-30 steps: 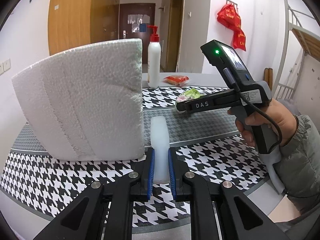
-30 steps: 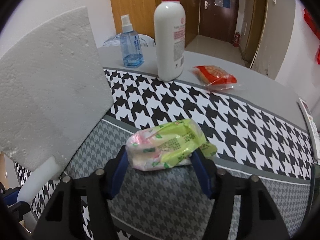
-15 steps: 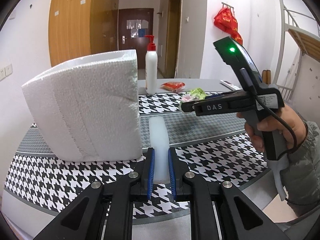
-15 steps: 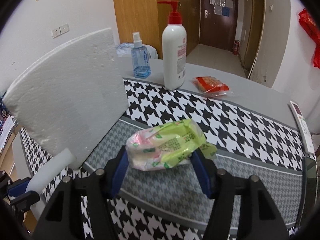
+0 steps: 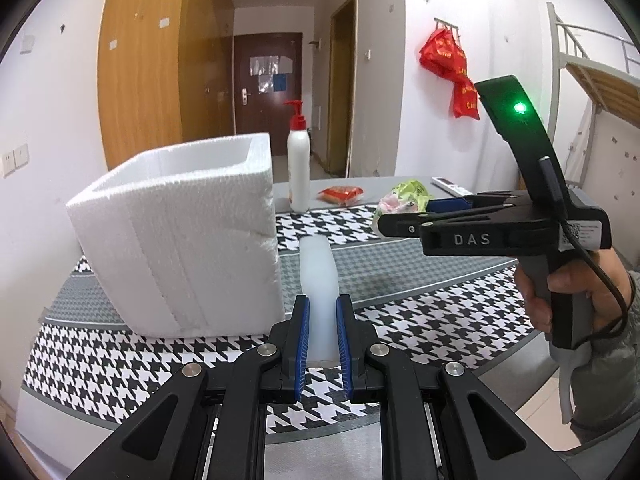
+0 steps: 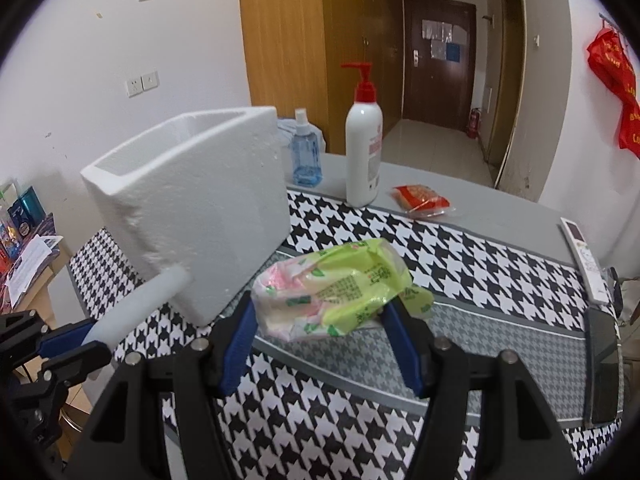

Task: Organize soft objects
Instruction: 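Carry the tube and wipe packet in both tools over to the foam box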

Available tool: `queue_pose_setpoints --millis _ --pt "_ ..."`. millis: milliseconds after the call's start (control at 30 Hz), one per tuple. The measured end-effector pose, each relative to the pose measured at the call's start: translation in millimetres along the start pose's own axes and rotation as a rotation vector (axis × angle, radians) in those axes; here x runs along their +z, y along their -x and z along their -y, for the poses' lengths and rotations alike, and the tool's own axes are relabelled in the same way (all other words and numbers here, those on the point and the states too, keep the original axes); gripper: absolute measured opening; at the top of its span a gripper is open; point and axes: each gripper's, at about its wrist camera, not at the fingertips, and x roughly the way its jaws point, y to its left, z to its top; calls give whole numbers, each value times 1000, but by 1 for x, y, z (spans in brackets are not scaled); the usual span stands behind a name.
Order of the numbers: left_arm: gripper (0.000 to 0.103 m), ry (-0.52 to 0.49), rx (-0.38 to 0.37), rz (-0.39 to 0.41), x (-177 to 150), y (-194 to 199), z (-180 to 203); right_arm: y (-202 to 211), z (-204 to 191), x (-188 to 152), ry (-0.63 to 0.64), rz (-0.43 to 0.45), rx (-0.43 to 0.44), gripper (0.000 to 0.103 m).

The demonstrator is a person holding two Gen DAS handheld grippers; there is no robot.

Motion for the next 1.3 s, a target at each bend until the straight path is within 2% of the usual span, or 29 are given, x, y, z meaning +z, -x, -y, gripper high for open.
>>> queue_pose_setpoints --millis 467,733,1300 --pt "15 -53 -44 104 23 29 7 50 -4 -1 -17 143 -10 67" --pt "15 -67 -60 160 39 36 -2 62 -8 1 -31 201 -14 67" --pt "15 -45 -5 248 58 51 -32 73 -35 14 -25 271 11 67"
